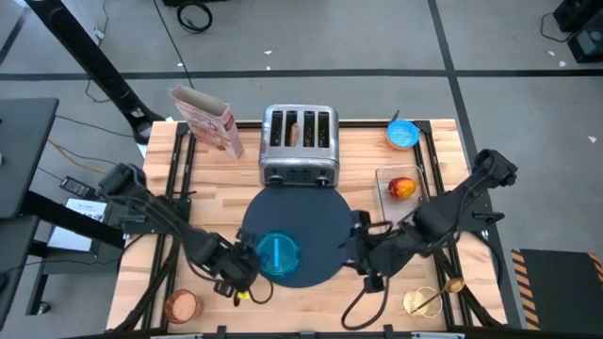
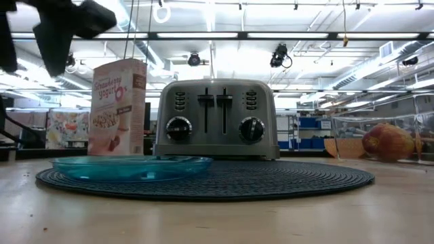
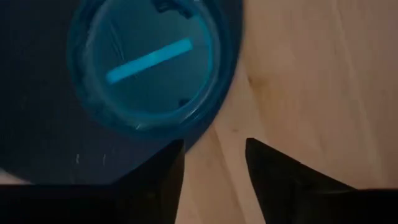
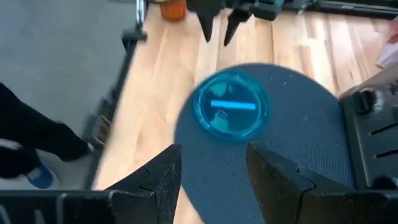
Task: Arrange a breakfast setting
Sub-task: Put the yellow spoon on the blue table mat
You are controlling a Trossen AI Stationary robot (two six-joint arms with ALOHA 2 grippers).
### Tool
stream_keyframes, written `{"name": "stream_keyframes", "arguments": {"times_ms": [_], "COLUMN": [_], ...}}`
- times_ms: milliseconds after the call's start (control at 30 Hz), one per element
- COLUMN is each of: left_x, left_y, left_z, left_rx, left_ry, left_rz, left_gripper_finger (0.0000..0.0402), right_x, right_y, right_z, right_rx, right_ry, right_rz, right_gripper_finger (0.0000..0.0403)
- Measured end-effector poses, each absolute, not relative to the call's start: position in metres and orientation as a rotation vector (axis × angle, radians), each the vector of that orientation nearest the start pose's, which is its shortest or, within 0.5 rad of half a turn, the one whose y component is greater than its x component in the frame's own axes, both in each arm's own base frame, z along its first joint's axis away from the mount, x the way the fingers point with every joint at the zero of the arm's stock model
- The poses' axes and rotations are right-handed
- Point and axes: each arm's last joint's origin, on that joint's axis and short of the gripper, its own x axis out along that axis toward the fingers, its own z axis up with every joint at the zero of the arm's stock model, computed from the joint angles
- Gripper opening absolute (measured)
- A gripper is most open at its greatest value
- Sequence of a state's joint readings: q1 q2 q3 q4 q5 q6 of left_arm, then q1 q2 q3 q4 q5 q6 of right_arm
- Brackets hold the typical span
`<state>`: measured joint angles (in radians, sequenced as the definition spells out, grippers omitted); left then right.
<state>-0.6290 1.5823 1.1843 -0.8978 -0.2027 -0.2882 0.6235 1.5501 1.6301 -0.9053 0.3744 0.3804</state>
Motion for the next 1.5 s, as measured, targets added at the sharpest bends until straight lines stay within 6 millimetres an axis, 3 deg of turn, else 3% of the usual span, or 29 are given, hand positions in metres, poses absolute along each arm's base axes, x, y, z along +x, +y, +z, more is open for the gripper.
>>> {"name": "stream_keyframes", "arguments": {"times_ms": [200, 333, 500, 667, 933, 1033, 1200, 1367, 1500], "left_x": [0.232, 0.23, 0.237, 0.246, 0.253, 0.254, 0.257, 0.257, 0.257], "left_y": [-0.149, -0.135, -0.13, -0.132, -0.129, -0.129, -0.13, -0.129, -0.13], "left_z": [0.278, 0.3, 0.324, 0.338, 0.342, 0.343, 0.344, 0.344, 0.344], "left_rx": [-0.045, -0.202, -0.346, -0.39, -0.381, -0.362, -0.34, -0.34, -0.348], "left_ry": [1.084, 0.951, 0.741, 0.589, 0.521, 0.506, 0.477, 0.47, 0.47], "left_rz": [-0.051, 0.004, -0.021, -0.078, -0.07, -0.071, -0.077, -0.076, -0.076], "left_gripper_finger": [0.0223, 0.024, 0.0244, 0.0244, 0.0244, 0.0244, 0.0244, 0.0244, 0.0244], "right_x": [0.243, 0.222, 0.202, 0.186, 0.153, 0.146, 0.143, 0.142, 0.151], "right_y": [0.159, 0.146, 0.145, 0.167, 0.198, 0.207, 0.219, 0.221, 0.218], "right_z": [0.438, 0.456, 0.455, 0.444, 0.444, 0.431, 0.391, 0.344, 0.307], "right_rx": [0.139, 0.264, 0.54, 0.784, 0.917, 0.899, 0.745, 0.52, 0.489], "right_ry": [0.744, 0.847, 1.041, 1.368, 1.566, 1.604, 1.724, 1.866, 1.999], "right_rz": [0.034, -0.025, -0.126, -0.064, -0.089, -0.163, -0.231, -0.189, -0.105], "right_gripper_finger": [0.0186, 0.0186, 0.0209, 0.0262, 0.0334, 0.0334, 0.0318, 0.0301, 0.0284]}}
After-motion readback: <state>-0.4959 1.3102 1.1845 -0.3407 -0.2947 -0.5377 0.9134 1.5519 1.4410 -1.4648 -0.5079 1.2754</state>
